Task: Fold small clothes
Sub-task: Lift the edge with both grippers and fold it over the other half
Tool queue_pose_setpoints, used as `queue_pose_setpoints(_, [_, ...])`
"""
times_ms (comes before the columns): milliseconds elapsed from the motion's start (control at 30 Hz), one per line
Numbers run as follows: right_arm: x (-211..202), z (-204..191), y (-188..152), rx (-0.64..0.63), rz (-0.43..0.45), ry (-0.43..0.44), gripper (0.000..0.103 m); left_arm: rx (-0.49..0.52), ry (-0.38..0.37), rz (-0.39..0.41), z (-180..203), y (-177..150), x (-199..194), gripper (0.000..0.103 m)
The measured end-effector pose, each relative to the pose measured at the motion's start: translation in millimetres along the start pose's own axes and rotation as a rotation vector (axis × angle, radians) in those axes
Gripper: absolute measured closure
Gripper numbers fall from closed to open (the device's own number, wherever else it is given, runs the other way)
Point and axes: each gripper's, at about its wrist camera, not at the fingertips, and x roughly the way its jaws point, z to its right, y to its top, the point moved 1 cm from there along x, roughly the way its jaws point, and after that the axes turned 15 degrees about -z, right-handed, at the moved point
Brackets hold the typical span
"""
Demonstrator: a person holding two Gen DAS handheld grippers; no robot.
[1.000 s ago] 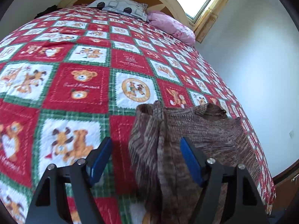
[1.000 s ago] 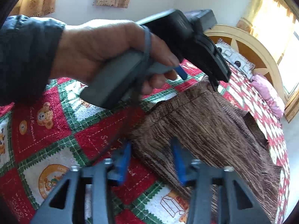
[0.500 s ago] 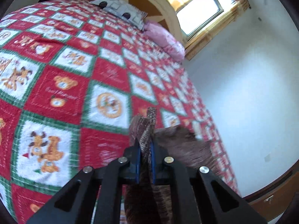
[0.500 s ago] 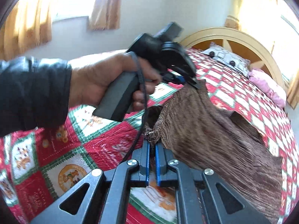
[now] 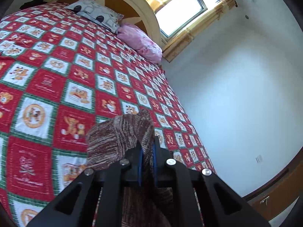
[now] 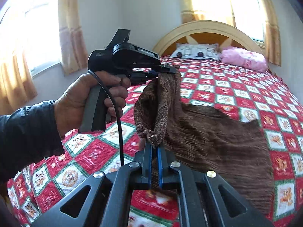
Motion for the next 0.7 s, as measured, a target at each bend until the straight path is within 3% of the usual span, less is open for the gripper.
queue_pose_setpoints(367, [-30, 78, -33, 0.178, 0.010, 0.013, 0.099, 0.073, 0.036, -0.102, 55, -4, 70, 0.094])
queue_pose_setpoints(700, [-42, 127, -73, 0.308, -0.027, -0.006, 0.099, 0.113, 0.080, -0.209, 81, -21, 137, 0.095])
